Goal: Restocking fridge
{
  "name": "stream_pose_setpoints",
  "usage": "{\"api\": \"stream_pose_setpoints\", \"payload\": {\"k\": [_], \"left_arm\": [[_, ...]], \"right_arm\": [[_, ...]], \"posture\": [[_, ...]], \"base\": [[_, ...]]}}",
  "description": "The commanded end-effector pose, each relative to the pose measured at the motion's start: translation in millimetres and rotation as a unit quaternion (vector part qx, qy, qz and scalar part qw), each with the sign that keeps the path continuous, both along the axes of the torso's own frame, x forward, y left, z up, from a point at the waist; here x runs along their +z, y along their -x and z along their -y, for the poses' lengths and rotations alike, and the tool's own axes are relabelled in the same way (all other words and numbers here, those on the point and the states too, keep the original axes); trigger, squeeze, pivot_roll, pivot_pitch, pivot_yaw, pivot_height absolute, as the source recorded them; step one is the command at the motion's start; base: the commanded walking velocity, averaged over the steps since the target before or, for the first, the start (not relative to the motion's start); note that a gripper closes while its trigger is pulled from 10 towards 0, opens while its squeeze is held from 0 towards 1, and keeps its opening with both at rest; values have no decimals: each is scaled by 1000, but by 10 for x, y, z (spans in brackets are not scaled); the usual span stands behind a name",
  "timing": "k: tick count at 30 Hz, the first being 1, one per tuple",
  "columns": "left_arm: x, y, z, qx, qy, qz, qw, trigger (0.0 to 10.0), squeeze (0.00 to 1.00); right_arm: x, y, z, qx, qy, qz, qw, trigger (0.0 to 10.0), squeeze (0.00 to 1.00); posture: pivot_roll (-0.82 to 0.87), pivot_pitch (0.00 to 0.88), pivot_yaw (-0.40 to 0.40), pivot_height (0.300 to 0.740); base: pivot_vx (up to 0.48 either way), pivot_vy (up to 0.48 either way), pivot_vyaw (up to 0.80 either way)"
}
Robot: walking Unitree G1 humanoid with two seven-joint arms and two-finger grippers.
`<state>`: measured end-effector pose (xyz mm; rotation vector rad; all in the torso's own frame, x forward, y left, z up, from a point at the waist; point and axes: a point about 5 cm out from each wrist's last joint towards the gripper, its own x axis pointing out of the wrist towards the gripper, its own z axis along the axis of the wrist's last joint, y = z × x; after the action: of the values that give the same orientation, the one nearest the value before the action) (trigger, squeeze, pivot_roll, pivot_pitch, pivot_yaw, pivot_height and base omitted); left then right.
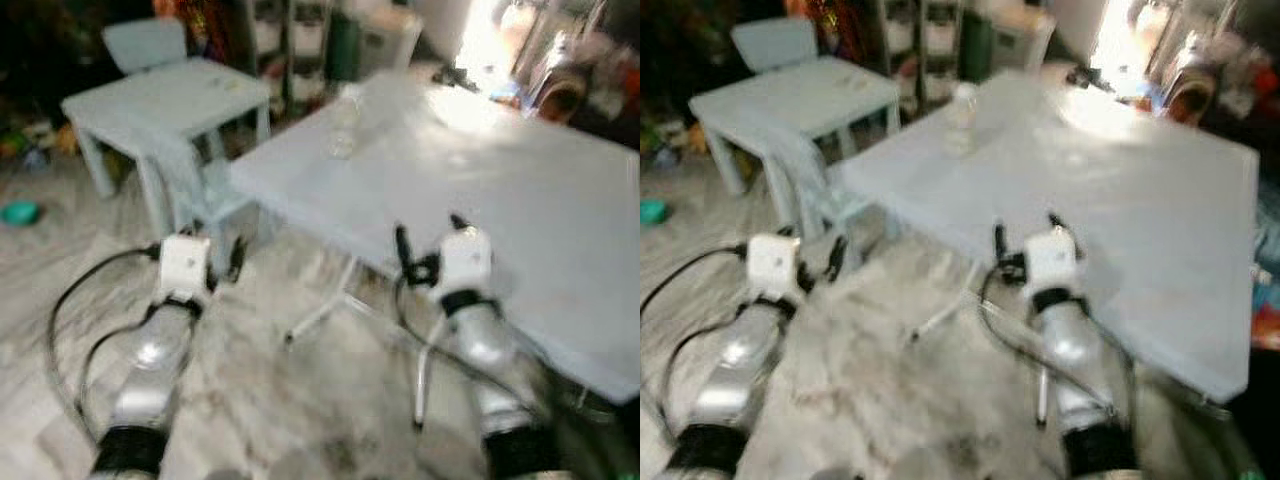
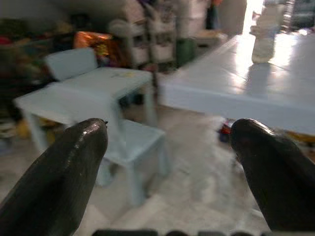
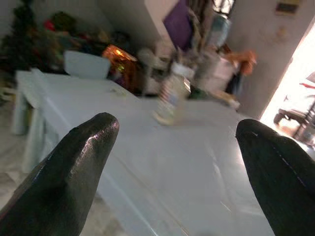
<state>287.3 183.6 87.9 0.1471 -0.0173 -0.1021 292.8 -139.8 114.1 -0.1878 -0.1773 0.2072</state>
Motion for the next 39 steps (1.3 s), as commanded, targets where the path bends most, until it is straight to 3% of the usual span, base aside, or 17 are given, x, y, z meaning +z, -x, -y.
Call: {"api": "stream_pose_setpoints", "payload": {"k": [1, 17, 24, 39], "left_arm": [[78, -46, 144, -27, 2, 16, 1000, 10000, 0], [66, -48, 219, -43, -2, 17, 999, 10000, 0], [31, 2, 334, -85, 3, 9, 996, 10000, 0], [35, -18, 331, -86, 10, 8, 996, 10000, 0]], "right_arm": [[48, -25, 137, -23, 6, 9, 1000, 10000, 0], [65, -36, 130, -19, 9, 13, 1000, 10000, 0], [87, -58, 121, -21, 8, 21, 1000, 10000, 0], [100, -90, 103, -16, 5, 20, 1000, 10000, 0]], "posture": [[25, 0, -41, 740], [22, 0, -45, 740], [23, 0, -47, 740], [23, 0, -50, 740]], "base": [[480, 0, 0], [480, 0, 0], [475, 0, 0], [463, 0, -153]]}}
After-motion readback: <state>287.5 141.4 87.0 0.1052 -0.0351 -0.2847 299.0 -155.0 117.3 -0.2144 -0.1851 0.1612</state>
